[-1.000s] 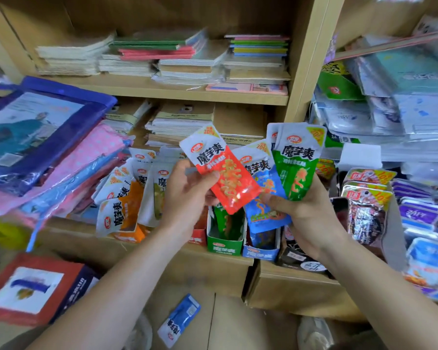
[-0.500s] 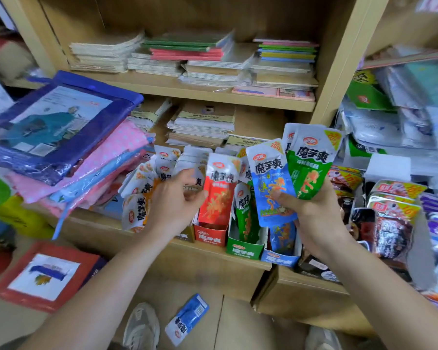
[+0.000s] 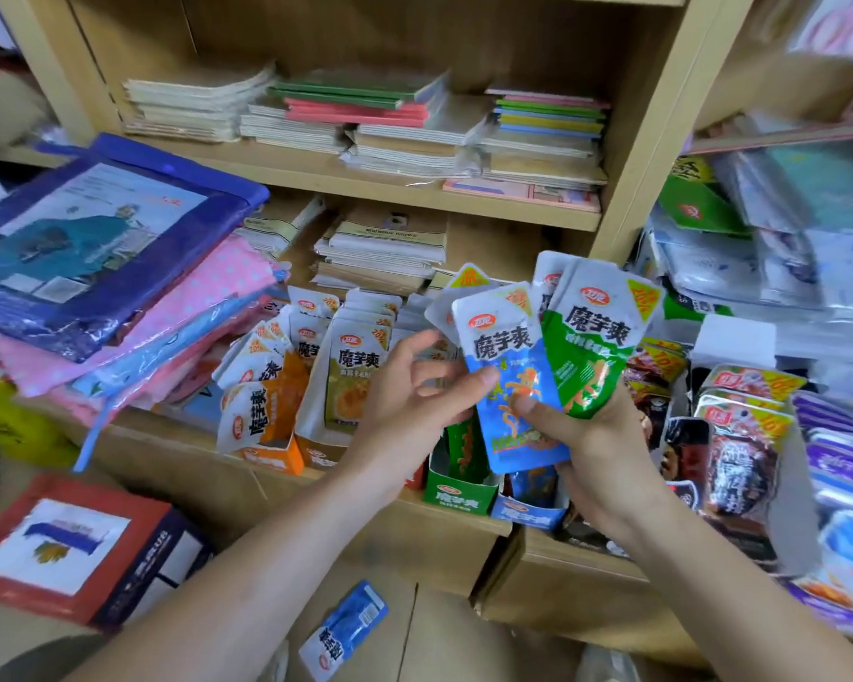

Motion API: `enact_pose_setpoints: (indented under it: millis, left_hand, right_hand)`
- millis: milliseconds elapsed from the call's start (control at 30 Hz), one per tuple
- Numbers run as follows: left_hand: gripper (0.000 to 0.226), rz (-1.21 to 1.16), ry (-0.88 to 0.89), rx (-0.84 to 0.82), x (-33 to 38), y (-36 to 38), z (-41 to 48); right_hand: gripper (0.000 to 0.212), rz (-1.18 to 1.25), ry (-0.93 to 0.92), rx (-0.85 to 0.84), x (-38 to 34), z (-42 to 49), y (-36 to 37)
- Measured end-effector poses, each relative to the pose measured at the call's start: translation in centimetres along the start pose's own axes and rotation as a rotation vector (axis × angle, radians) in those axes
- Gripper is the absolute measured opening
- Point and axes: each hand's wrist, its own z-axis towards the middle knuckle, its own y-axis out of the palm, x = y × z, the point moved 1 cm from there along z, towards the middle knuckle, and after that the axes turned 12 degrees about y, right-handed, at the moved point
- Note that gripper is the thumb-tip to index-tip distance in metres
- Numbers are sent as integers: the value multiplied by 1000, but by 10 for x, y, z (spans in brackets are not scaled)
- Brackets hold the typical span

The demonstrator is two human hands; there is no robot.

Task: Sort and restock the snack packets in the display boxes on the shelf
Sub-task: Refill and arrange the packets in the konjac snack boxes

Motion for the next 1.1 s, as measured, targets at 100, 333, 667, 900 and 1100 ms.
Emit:
enact_pose_setpoints:
  millis: [100, 333, 667, 900, 1100]
  left_hand:
    - [47, 101, 127, 32, -5, 6, 2]
    - [40, 66, 113, -11, -7, 3, 14]
    - [29, 216, 336, 238, 2, -4, 28]
    - [18, 227, 421, 233, -4, 11, 32]
    - [23, 343, 403, 48, -13, 29, 31]
  right_hand:
    - [54, -91, -26, -28, 6, -3, 3]
    - [42, 44, 62, 9, -4, -3, 0]
    - [39, 22, -91, 393, -47, 0, -51]
    - [42, 7, -83, 381, -54, -5, -64]
    - [40, 10, -102, 402, -58, -8, -74]
